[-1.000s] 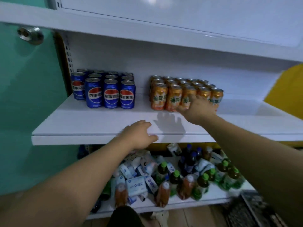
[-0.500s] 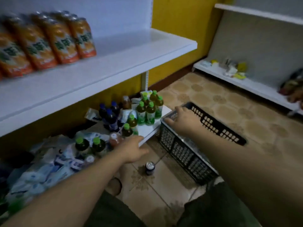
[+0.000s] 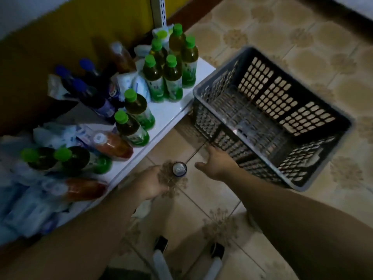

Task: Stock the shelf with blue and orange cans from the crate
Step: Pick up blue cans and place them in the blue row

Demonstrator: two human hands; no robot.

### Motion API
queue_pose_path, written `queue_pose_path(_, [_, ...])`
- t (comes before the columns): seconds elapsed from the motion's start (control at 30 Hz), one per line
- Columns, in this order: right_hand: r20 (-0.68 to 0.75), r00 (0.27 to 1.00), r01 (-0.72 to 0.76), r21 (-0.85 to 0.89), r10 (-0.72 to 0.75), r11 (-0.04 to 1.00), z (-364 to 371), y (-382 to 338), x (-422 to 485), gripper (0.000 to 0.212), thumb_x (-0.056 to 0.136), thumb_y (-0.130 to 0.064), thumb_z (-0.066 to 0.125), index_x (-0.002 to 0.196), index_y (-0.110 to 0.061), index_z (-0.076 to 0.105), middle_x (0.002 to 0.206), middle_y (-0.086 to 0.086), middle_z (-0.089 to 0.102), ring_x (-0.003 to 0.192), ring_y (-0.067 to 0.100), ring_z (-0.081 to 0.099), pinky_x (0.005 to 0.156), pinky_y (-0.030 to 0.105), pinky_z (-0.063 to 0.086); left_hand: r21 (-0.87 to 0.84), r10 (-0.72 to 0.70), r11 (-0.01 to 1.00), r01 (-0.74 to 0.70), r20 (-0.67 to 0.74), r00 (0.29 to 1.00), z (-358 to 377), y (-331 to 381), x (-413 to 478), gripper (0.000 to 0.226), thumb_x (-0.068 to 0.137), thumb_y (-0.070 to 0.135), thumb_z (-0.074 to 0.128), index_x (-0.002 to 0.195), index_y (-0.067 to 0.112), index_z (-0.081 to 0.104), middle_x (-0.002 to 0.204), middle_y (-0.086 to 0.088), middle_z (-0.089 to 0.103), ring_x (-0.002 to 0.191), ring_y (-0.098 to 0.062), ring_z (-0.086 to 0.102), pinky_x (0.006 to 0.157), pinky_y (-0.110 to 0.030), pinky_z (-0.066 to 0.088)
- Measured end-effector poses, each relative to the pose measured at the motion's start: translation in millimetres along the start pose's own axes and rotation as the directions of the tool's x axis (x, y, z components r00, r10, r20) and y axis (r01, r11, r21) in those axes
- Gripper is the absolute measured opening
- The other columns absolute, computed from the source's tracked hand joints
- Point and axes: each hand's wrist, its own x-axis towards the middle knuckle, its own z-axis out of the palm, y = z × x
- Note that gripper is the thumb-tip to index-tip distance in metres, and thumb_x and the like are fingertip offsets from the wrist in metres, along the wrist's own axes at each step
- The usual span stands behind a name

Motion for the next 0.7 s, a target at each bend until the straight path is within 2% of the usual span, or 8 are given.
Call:
queue_pose_path(0.07, [0.069, 0.998, 0.014, 0.023, -0.016, 1.000, 21.5, -2.6, 28.7, 0.079, 0.089, -0.053, 0.058, 0.151, -0.016, 0.023, 0.152, 0.012, 0.033, 0.135, 0.031, 0.037, 0.106, 0.038, 0.036, -0.007, -0.038, 0.999, 0.039, 0.036, 0.999, 7.4, -5.2, 31.2, 0.069, 0.083, 0.013, 0.071, 0.143, 0.011, 0.037, 0.136, -0.006, 0.051, 0.124, -0.019, 0.047, 0.097, -0.022, 0.034])
queue_pose_path(0.2, [0.167, 0.980, 0.099, 0.037, -0.104, 0.994, 68.5, -4.1, 85.2, 0.085, 0.086, -0.045, 0.065, 0.152, -0.020, 0.017, 0.151, 0.012, 0.034, 0.134, 0.033, 0.037, 0.105, 0.039, 0.037, -0.028, -0.056, 0.998, 0.058, 0.071, 0.996, 27.0, -24.5, 92.9, 0.067, 0.069, 0.021, 0.078, 0.131, 0.018, 0.052, 0.121, 0.001, 0.061, 0.111, -0.021, 0.058, 0.093, -0.029, 0.046])
queue_pose_path(0.3, [0.276, 0.945, 0.171, 0.043, -0.176, 0.984, 105.1, -7.1, 118.0, 0.094, 0.084, -0.040, 0.070, 0.153, -0.028, 0.007, 0.159, 0.010, 0.016, 0.139, 0.034, 0.029, 0.110, 0.043, 0.034, -0.107, -0.070, 0.991, 0.084, 0.128, 0.989, 51.8, -62.3, 139.5, 0.077, 0.049, 0.043, 0.077, 0.122, 0.027, 0.057, 0.115, 0.006, 0.065, 0.105, -0.017, 0.062, 0.094, -0.041, 0.051])
queue_pose_path(0.37, [0.317, 0.925, 0.218, 0.014, -0.211, 0.976, 126.9, -10.0, 131.1, 0.094, 0.086, -0.037, 0.069, 0.153, -0.032, 0.003, 0.162, 0.007, 0.004, 0.141, 0.034, 0.025, 0.110, 0.045, 0.035, -0.099, -0.105, 0.988, 0.122, 0.157, 0.982, 64.5, -81.7, 158.5, 0.067, 0.056, 0.035, 0.078, 0.119, 0.027, 0.057, 0.113, 0.006, 0.065, 0.103, -0.016, 0.062, 0.094, -0.039, 0.051])
queue_pose_path(0.43, [0.290, 0.920, 0.293, -0.060, -0.264, 0.954, 143.7, -12.7, 136.0, 0.082, 0.091, -0.032, 0.061, 0.153, -0.028, 0.008, 0.161, 0.006, 0.010, 0.139, 0.033, 0.029, 0.106, 0.044, 0.039, -0.107, -0.100, 0.987, 0.117, 0.150, 0.984, 63.6, -76.9, 157.7, 0.066, 0.056, 0.033, 0.073, 0.120, 0.027, 0.057, 0.113, 0.006, 0.066, 0.104, -0.016, 0.063, 0.093, -0.040, 0.051])
queue_pose_path(0.53, [0.190, 0.930, 0.330, -0.064, -0.313, 0.942, 150.4, -11.2, 134.0, 0.065, 0.093, -0.030, 0.054, 0.149, -0.021, 0.023, 0.148, 0.008, 0.035, 0.125, 0.033, 0.045, 0.095, 0.040, 0.043, -0.131, -0.097, 0.984, 0.119, 0.161, 0.982, 64.5, -77.4, 158.6, 0.071, 0.056, 0.036, 0.071, 0.125, 0.028, 0.054, 0.116, 0.005, 0.064, 0.105, -0.016, 0.062, 0.093, -0.040, 0.052])
queue_pose_path(0.6, [0.139, 0.950, 0.282, 0.018, -0.281, 0.959, 141.3, -7.1, 125.4, 0.064, 0.091, -0.033, 0.056, 0.147, -0.020, 0.029, 0.141, 0.009, 0.043, 0.119, 0.034, 0.049, 0.093, 0.039, 0.044, -0.143, -0.097, 0.982, 0.120, 0.158, 0.983, 62.7, -74.3, 152.1, 0.073, 0.058, 0.035, 0.073, 0.127, 0.025, 0.053, 0.120, 0.004, 0.063, 0.107, -0.016, 0.061, 0.094, -0.039, 0.051])
queue_pose_path(0.7, [0.008, 0.986, 0.160, 0.216, -0.165, 0.963, 111.2, -1.1, 99.9, 0.068, 0.089, -0.039, 0.057, 0.148, -0.020, 0.030, 0.142, 0.011, 0.045, 0.122, 0.034, 0.048, 0.097, 0.038, 0.043, -0.154, -0.081, 0.983, 0.103, 0.144, 0.986, 53.7, -59.1, 134.4, 0.087, 0.050, 0.050, 0.068, 0.132, 0.030, 0.048, 0.123, 0.006, 0.062, 0.109, -0.014, 0.060, 0.094, -0.041, 0.051])
